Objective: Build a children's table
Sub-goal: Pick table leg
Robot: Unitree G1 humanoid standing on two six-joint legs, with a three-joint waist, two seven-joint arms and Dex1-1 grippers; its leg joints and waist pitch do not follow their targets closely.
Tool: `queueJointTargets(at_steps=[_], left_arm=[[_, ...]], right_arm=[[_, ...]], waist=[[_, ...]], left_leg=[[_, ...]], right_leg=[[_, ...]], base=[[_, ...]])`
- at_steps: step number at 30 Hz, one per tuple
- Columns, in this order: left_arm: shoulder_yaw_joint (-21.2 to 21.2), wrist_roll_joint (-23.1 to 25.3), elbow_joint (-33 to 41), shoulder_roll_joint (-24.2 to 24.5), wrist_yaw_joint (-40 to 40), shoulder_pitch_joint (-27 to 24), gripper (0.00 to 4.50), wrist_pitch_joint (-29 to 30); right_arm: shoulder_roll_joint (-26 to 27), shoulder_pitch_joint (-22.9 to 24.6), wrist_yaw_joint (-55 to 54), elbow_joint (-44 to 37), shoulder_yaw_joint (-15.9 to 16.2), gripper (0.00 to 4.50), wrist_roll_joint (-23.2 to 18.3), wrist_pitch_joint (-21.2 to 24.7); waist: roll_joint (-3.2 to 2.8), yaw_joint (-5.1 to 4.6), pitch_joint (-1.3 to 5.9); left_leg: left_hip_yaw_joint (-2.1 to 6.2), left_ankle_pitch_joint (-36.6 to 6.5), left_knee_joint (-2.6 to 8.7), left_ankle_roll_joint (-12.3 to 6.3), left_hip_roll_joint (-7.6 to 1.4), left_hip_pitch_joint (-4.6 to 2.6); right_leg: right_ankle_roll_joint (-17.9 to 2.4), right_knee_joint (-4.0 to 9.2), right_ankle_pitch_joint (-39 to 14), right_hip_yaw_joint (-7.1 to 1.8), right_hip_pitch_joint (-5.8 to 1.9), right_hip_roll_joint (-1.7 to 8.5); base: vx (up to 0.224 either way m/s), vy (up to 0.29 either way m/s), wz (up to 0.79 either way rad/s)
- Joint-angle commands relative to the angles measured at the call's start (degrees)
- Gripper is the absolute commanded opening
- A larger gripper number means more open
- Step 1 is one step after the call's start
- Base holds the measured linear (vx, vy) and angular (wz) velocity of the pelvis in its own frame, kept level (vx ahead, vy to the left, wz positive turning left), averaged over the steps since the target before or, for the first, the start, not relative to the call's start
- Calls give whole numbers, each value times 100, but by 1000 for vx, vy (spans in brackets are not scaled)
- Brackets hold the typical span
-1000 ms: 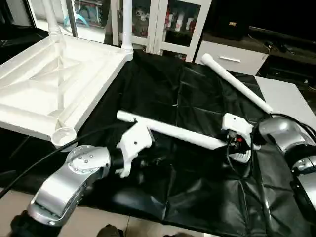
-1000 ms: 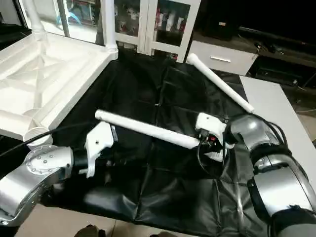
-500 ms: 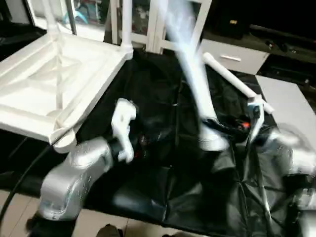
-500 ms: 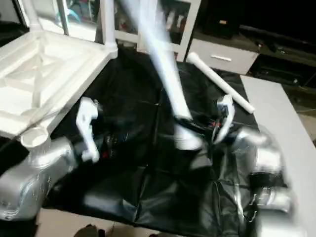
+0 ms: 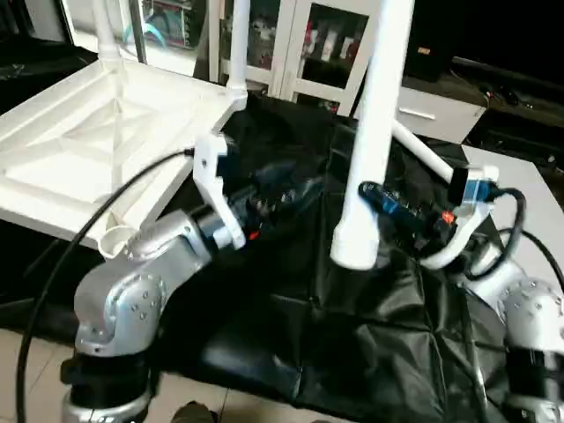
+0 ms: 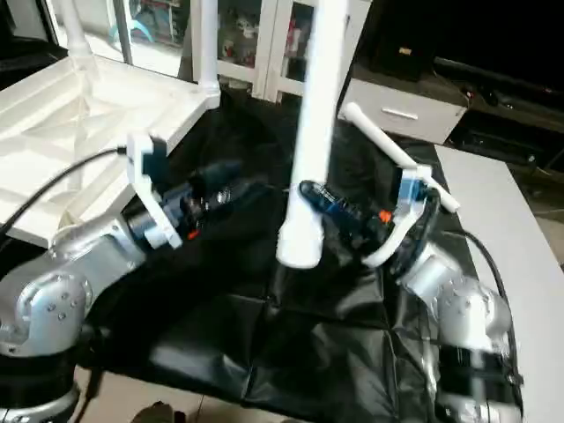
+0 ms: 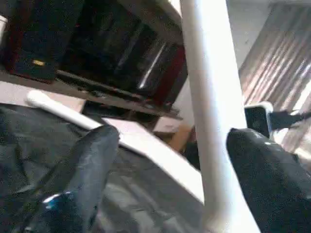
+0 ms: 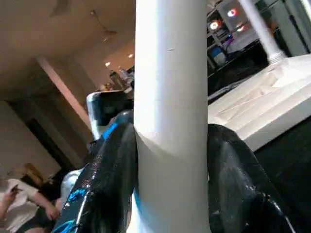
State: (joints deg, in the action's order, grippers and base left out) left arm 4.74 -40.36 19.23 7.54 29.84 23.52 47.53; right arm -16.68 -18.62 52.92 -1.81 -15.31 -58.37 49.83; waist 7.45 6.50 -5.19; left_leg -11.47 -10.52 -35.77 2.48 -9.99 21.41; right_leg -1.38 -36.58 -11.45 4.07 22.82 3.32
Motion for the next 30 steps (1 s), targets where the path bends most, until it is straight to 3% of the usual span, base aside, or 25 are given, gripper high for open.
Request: queueJointTargets(at_steps=[1, 5, 8, 9, 11, 13, 15, 18, 20, 21, 22, 24, 25, 27, 30], left_arm=[[21, -212, 110, -57, -58, 111, 440, 135], [198, -603, 73, -181, -133, 208, 450, 277], [365, -972, -5, -322, -246, 296, 450, 424], [453, -1188, -64, -409, -306, 355, 450, 485], [619, -1661, -198, -538, -422, 473, 450, 661], [722, -2114, -413, -597, -438, 622, 450, 890], [704, -2143, -458, -578, -386, 650, 450, 939], [497, -1816, -571, -491, -361, 732, 450, 1051], [484, -1761, -611, -487, -402, 754, 450, 1041], [490, -1717, -642, -490, -453, 769, 450, 1016], [469, -1604, -720, -475, -634, 822, 450, 901], [460, -1593, -760, -463, -726, 850, 450, 874], [436, -1527, -807, -457, -823, 884, 450, 807], [393, -1302, -977, -504, -992, 968, 450, 657], [365, -1116, -1121, -593, -1085, 1034, 450, 522]], right_arm=[[-146, 10, -80, -218, -127, 181, -183, 101], [-220, 17, -130, -259, -134, 181, -366, 248], [-244, 41, -165, -348, -170, 181, -546, 435], [-252, 59, -187, -400, -192, 181, -626, 538], [-277, 111, -243, -518, -185, 181, -776, 703], [-317, 148, -256, -597, -106, 181, -865, 799], [-317, 147, -270, -600, -81, 181, -862, 792], [-352, 129, -242, -650, 56, 181, -724, 725], [-378, 120, -238, -667, 102, 181, -643, 694], [-404, 121, -231, -688, 144, 181, -556, 653], [-503, 131, -329, -770, 358, 181, -101, 423], [-551, 133, -379, -807, 473, 181, 123, 308], [-651, 141, -441, -870, 709, 181, 536, 74], [-690, 113, -565, -989, 990, 181, 971, -202], [-769, 89, -696, -1134, 1401, 181, 1549, -577]], waist=[[-43, 21, 436], [-6, 4, 428], [-7, 12, 432], [33, 4, 437], [19, 17, 453], [61, 42, 461], [55, 44, 461], [71, 35, 459], [49, 32, 462], [52, 33, 466], [58, 34, 467], [54, 35, 468], [42, 40, 464], [65, 21, 465], [43, 21, 477]], left_leg=[[225, -1040, 458, 189, -364, -103], [238, -1211, 455, 273, -361, -114], [254, -1190, 465, 292, -369, -109], [250, -1168, 463, 290, -370, -111], [259, -1057, 464, 307, -369, -98], [242, -1007, 439, 317, -345, -101], [252, -1034, 456, 332, -355, -95], [263, -1156, 467, 379, -355, -99], [275, -1187, 474, 418, -366, -99], [280, -1192, 474, 429, -369, -102], [282, -1190, 477, 444, -372, -98], [291, -1191, 485, 507, -378, -100], [292, -1225, 490, 517, -380, -97], [287, -1220, 486, 508, -371, -99], [295, -1150, 490, 502, -390, -92]], right_leg=[[-558, 599, -2091, -332, -220, 583], [-330, 654, -2560, -313, -201, 587], [-287, 659, -2474, -307, -195, 579], [-286, 652, -2437, -304, -203, 573], [-321, 634, -2224, -299, -217, 573], [-315, 624, -2184, -303, -217, 577], [-227, 642, -2266, -301, -211, 575], [-39, 679, -2511, -299, -206, 581], [45, 697, -2599, -299, -203, 587], [44, 693, -2586, -296, -206, 590], [41, 691, -2556, -295, -208, 590], [73, 679, -2497, -299, -205, 582], [74, 686, -2512, -302, -206, 597], [84, 692, -2520, -303, -204, 591], [61, 686, -2352, -306, -211, 603]], base=[[0, 0, 0], [0, 0, 0], [0, 0, 0], [0, 0, 0], [0, 0, 0], [0, 0, 0], [0, 0, 0], [0, 0, 0], [0, 0, 0], [0, 0, 0], [0, 0, 0], [0, 0, 0], [0, 0, 0], [0, 0, 0], [0, 0, 0]])
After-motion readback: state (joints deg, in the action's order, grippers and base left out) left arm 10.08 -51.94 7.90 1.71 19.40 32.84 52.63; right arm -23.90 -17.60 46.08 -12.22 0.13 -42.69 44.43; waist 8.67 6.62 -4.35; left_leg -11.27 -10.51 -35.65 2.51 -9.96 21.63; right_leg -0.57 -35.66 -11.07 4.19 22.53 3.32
